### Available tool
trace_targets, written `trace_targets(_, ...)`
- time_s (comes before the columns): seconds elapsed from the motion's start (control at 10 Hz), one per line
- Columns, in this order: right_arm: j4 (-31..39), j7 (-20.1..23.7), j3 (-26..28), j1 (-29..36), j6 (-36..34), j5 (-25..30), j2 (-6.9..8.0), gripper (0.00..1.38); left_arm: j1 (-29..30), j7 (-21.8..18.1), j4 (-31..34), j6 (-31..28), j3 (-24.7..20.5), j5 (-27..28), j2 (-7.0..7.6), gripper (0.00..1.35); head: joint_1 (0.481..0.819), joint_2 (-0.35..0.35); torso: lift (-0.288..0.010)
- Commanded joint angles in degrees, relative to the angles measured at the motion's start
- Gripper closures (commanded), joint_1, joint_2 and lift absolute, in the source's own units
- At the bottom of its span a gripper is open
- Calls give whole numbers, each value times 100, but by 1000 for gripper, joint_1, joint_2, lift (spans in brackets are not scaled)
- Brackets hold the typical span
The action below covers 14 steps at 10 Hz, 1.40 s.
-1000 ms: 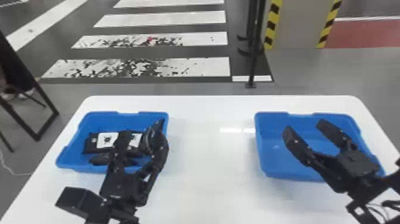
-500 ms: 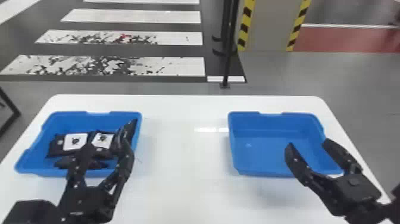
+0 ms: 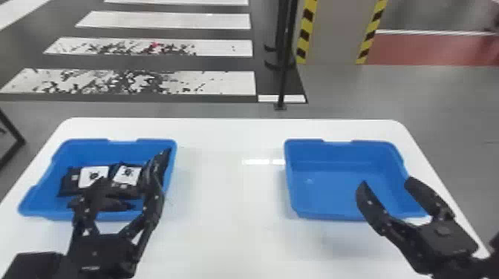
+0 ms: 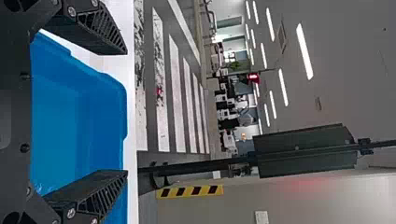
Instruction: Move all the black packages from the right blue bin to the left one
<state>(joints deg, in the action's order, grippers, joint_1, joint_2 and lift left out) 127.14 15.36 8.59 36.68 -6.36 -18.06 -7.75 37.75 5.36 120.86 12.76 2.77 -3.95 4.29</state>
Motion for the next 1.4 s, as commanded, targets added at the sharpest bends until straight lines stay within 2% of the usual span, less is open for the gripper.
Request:
trace_targets(0.0, 33, -15, -2, 30, 3, -34, 1, 128, 7, 9, 0, 60, -37, 29, -7, 337, 695, -20, -140)
trace_targets(1.3, 104, -42, 32, 72, 3, -91, 10, 142, 35, 0, 0, 173, -71, -97, -25, 334, 695, -11, -140)
